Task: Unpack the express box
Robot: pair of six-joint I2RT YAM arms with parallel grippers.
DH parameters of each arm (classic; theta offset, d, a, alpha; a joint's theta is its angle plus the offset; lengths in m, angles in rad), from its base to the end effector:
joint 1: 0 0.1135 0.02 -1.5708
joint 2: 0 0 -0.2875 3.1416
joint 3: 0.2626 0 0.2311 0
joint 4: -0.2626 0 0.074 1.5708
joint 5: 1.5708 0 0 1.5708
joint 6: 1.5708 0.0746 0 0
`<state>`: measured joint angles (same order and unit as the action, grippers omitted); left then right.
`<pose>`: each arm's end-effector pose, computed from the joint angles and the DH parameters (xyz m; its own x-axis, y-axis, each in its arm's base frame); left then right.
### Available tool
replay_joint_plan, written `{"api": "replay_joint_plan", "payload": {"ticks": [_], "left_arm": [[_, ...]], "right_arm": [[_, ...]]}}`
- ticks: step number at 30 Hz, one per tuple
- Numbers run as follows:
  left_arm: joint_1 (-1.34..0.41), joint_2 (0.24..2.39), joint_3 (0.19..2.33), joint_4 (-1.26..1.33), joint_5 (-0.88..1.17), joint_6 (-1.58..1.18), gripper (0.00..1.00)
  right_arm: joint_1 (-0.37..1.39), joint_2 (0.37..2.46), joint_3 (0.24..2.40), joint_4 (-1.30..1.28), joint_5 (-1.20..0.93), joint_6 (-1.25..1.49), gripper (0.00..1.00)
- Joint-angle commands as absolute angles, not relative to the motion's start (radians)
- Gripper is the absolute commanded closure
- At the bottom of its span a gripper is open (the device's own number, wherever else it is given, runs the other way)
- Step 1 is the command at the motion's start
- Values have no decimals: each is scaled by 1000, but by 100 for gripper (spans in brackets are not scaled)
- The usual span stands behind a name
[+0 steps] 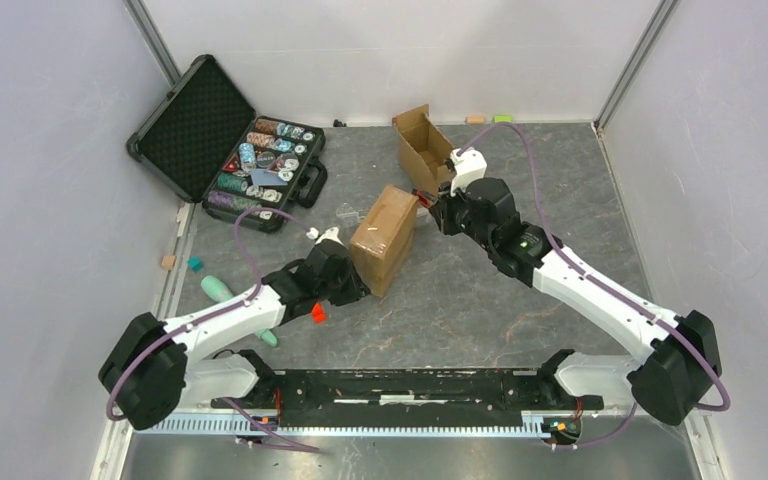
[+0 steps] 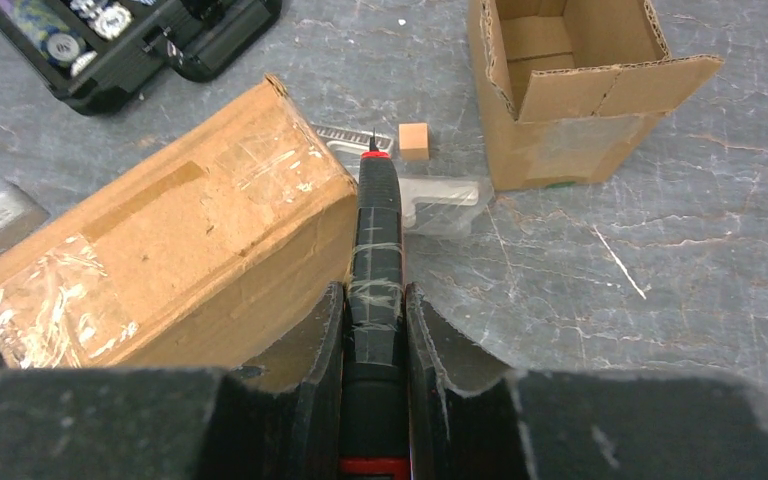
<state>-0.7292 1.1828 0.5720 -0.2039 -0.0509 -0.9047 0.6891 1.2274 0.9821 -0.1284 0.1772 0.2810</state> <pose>0.1743 -0.1506 0.1927 -0.8379 -0.3043 -0.4531 -0.0314 0.8557 -0.5166 0.2334 0.1752 0.3344 -0.4092 0.0166 -0.9123 -0.4015 0.8946 0.1964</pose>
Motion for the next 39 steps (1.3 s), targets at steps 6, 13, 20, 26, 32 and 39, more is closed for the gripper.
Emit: {"api": "replay_joint_plan", "payload": {"ticks": [6,13,20,26,32,39], "left_arm": [[-744,955,747,-434,-25,-815,77],[-720,896,964,-617,-68,-660,66],[-479,1112,1127,-615,282,-416,32],[-462,1277,1161,-538,433,-304,15],[-462,1312,1098,-412,501,-413,18],[-528,1210,965,-345,474,-578,25]], "right_arm": [[698,1271,1057,-113,76,190,100],[698,1299,1093,-163,93,156,100],[699,1301,1117,-219,104,157,100],[701,1302,1108,-211,84,149,100],[717,1310,1120,-239,56,120,100],[796,1277,1134,-334,57,97,100]]}}
